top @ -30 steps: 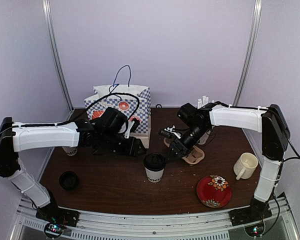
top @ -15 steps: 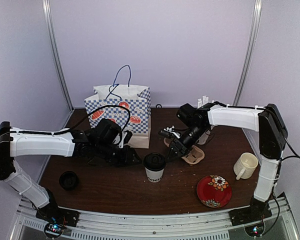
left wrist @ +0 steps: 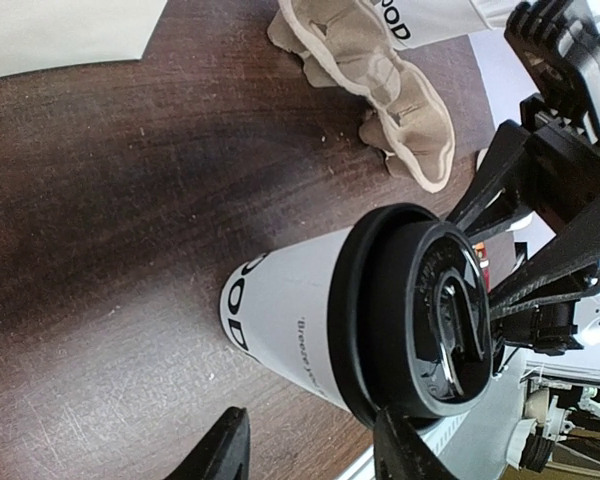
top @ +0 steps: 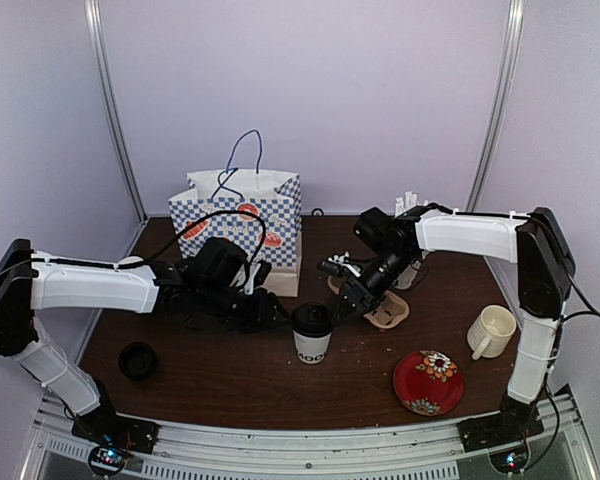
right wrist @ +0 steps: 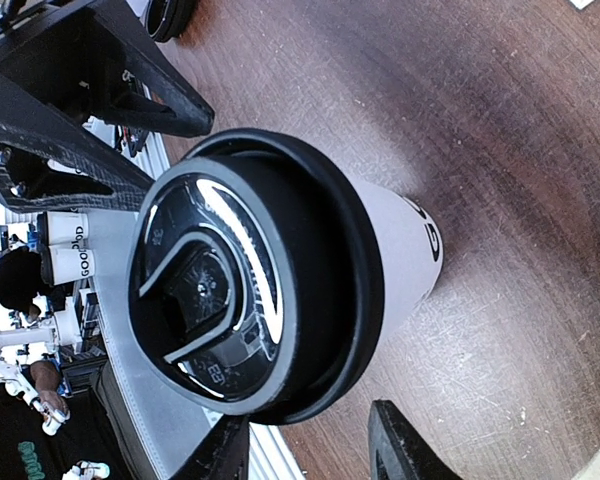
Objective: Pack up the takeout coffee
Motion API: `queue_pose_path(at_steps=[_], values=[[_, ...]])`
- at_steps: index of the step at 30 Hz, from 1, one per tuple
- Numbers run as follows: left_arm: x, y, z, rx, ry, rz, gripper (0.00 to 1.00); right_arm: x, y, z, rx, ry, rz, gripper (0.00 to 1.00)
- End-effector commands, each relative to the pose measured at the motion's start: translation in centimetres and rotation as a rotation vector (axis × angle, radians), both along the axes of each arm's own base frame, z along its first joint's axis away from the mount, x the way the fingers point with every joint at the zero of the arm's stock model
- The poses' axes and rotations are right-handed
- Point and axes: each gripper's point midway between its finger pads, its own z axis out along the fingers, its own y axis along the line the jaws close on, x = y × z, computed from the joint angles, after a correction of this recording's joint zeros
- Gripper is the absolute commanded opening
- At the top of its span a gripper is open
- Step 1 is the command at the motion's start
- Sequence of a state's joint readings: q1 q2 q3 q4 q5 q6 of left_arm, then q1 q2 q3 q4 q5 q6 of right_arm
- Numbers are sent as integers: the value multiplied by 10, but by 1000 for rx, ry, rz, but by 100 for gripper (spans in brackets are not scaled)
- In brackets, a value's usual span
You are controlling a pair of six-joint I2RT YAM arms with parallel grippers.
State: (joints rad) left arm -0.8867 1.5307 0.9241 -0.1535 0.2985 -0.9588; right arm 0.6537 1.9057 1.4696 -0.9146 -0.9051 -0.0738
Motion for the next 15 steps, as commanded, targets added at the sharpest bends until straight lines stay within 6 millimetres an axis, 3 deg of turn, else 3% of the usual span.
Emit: queue_pose_path(at_steps=[1,15], values=[[14,-6,7,-43,-16,29,45,7,4,-4,-1,9,-12,43],[11,2,15,-42,-15,52,46,8,1,-11,-27,9,-18,43]])
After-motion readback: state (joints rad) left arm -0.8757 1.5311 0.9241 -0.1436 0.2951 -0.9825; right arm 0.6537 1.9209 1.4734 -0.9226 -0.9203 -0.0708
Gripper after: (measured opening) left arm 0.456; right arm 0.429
